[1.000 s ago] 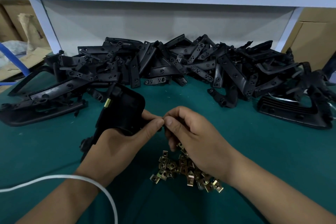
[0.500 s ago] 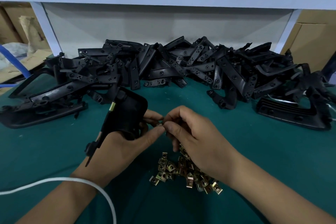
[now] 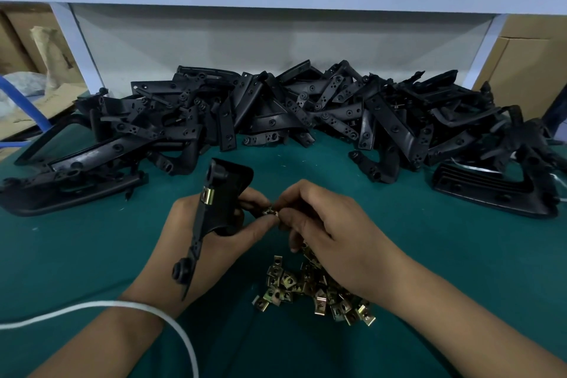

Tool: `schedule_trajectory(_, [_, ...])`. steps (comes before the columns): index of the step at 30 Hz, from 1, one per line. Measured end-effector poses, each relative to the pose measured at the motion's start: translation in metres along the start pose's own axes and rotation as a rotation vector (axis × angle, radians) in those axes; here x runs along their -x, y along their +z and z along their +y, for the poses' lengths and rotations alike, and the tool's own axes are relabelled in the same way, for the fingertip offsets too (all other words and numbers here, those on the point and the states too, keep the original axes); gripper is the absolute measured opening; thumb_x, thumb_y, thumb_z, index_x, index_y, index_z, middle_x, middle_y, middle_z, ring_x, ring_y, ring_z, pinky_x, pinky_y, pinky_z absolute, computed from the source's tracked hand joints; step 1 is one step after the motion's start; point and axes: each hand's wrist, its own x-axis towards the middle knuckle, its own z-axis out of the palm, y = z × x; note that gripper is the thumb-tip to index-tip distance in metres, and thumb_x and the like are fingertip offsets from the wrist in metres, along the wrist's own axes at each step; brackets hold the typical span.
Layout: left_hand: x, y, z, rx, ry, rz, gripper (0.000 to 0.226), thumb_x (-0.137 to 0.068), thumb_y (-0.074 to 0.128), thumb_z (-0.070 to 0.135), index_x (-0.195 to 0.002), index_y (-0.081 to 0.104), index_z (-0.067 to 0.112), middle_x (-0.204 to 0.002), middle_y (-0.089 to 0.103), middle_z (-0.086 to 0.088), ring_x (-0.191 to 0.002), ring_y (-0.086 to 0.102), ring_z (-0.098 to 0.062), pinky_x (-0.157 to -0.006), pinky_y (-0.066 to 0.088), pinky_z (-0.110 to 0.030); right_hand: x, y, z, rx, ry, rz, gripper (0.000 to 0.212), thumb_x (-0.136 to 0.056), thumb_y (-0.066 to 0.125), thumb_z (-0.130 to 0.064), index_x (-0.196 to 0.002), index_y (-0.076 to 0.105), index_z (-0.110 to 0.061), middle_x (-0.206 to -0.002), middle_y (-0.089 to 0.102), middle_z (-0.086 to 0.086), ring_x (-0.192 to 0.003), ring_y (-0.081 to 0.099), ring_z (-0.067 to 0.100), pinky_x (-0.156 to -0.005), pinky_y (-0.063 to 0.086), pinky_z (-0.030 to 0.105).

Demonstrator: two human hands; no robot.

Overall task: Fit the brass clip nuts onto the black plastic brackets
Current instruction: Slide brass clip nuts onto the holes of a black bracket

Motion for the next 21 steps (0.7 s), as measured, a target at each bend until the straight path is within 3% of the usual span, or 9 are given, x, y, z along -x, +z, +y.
schedule_trajectory(2, [-0.001, 0.0, -0.002, 0.007, -0.005, -0.007, 0.033, -0.077, 0.073, 0.069, -0.096, 0.07, 0.043, -0.098, 0.073, 0.016, -0.093, 0.071, -0.012, -0.077, 0.053, -0.019, 0.001, -0.001, -0.001, -0.011, -0.005, -0.008, 0.011, -0.108, 0.055, -0.015, -0.108, 0.064, -0.021, -0.089, 0.068, -0.007, -0.078, 0.07, 0.011, -0.064, 0.048, 0.013])
schedule_trajectory(6, [-0.003, -0.001, -0.005, -0.047, 0.009, 0.003, 0.026, -0.076, 0.075, 0.063, -0.095, 0.068, 0.046, -0.097, 0.073, 0.019, -0.091, 0.071, -0.009, -0.074, 0.055, -0.023, 0.002, -0.001, -0.002, -0.028, 0.0, -0.008, 0.012, -0.108, 0.056, -0.014, -0.112, 0.066, -0.02, -0.084, 0.07, -0.009, -0.072, 0.066, 0.003, -0.063, 0.046, 0.01])
schedule_trajectory(12, [-0.004, 0.001, -0.001, 0.033, -0.042, 0.014, 0.026, -0.072, 0.077, 0.059, -0.092, 0.068, 0.044, -0.093, 0.072, 0.016, -0.089, 0.07, -0.008, -0.074, 0.052, -0.016, 0.0, 0.003, -0.001, 0.015, -0.018, 0.015, 0.017, -0.098, 0.073, -0.018, -0.111, 0.066, -0.027, -0.097, 0.07, -0.011, -0.093, 0.07, 0.013, -0.08, 0.057, 0.027])
schedule_trajectory(15, [-0.002, 0.001, -0.001, 0.17, -0.138, -0.014, 0.032, -0.066, 0.08, 0.06, -0.09, 0.07, 0.041, -0.092, 0.073, 0.011, -0.09, 0.071, -0.01, -0.08, 0.054, -0.019, -0.001, 0.005, 0.0, 0.076, -0.071, 0.057, 0.021, -0.093, 0.079, -0.02, -0.108, 0.066, -0.028, -0.1, 0.069, -0.014, -0.096, 0.069, 0.011, -0.08, 0.056, 0.024])
schedule_trajectory(19, [0.0, -0.004, 0.002, 0.175, -0.194, -0.096, 0.037, -0.065, 0.079, 0.063, -0.089, 0.071, 0.036, -0.089, 0.075, 0.004, -0.09, 0.071, -0.014, -0.085, 0.056, -0.033, 0.0, 0.005, 0.004, 0.082, -0.092, 0.077, 0.024, -0.092, 0.077, -0.011, -0.108, 0.067, -0.026, -0.099, 0.068, -0.016, -0.096, 0.07, 0.008, -0.082, 0.057, 0.023])
schedule_trajectory(21, [0.0, -0.005, 0.005, 0.181, -0.205, -0.102, 0.035, -0.065, 0.08, 0.062, -0.088, 0.071, 0.038, -0.088, 0.075, 0.006, -0.089, 0.071, -0.012, -0.084, 0.056, -0.03, 0.0, 0.006, 0.004, 0.108, -0.108, 0.095, 0.023, -0.092, 0.078, -0.013, -0.108, 0.067, -0.026, -0.098, 0.068, -0.016, -0.096, 0.069, 0.009, -0.082, 0.056, 0.025])
